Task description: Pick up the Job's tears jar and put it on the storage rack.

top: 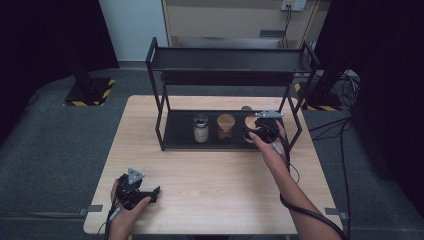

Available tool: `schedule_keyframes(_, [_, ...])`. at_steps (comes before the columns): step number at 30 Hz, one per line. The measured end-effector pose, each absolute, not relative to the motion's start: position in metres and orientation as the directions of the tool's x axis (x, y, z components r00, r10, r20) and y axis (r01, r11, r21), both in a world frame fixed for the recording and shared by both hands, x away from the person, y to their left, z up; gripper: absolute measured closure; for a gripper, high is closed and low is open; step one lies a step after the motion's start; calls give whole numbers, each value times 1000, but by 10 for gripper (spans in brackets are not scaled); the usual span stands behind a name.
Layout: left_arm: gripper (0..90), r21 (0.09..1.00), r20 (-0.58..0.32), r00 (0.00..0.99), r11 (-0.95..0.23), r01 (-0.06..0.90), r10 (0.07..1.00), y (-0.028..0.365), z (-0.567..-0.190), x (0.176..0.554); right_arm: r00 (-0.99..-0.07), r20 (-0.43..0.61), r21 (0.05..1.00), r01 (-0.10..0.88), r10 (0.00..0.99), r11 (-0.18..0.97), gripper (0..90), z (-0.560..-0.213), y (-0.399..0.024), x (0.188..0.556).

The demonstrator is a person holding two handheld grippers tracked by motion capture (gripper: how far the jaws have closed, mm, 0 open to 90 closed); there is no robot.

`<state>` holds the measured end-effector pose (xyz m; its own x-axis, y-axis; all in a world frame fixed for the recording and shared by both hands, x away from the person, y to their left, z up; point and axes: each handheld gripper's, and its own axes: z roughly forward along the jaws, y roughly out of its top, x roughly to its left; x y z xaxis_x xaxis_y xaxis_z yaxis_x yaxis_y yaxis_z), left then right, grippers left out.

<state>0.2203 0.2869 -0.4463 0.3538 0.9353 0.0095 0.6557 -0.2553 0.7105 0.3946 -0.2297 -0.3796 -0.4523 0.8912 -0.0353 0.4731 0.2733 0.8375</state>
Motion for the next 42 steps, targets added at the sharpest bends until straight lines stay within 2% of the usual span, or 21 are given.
schedule_keyframes(9, [0,711,10,350,-253,657,937,286,-446,220,-416,-38,836,485,909,257,257,-380,-227,411])
schedule_keyframes(42, [0,710,10,349,-253,657,937,286,-446,220,-366,-30,826,514,930,229,257,-400,-230,436])
